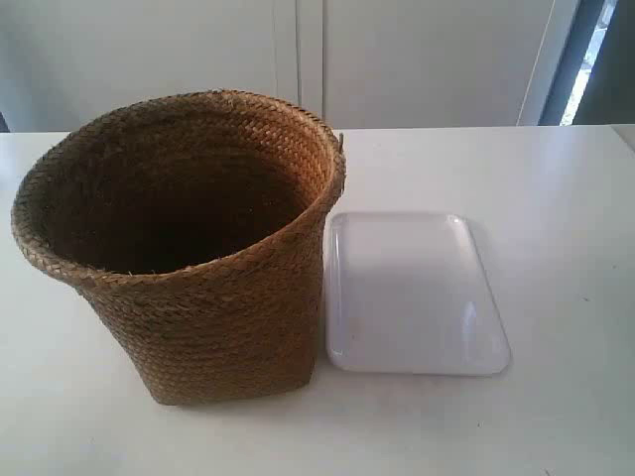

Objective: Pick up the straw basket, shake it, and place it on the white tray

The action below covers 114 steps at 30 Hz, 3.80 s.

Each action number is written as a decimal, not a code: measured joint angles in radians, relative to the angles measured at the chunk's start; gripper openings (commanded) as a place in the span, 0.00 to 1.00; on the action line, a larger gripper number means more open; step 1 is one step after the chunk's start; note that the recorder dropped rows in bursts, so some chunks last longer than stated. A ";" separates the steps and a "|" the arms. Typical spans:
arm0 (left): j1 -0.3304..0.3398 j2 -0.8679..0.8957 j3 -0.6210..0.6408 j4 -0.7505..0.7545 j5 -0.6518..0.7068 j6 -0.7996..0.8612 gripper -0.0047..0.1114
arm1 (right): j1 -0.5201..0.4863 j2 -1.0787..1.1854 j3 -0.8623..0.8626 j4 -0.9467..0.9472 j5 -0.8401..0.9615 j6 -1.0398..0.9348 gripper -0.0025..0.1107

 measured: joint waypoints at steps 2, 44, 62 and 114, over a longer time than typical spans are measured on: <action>0.000 0.000 0.000 0.000 0.000 0.000 0.04 | 0.000 0.000 0.000 0.000 0.000 0.000 0.02; 0.000 0.000 0.000 -0.056 -0.199 -0.252 0.04 | 0.000 0.000 0.000 -0.014 0.000 0.000 0.02; 0.000 0.000 0.000 -0.056 -0.194 -0.268 0.04 | 0.000 0.000 0.000 -0.018 0.000 0.000 0.02; 0.000 0.000 0.000 -0.056 -0.002 -0.331 0.04 | 0.000 -0.004 0.005 -0.362 -1.386 0.066 0.02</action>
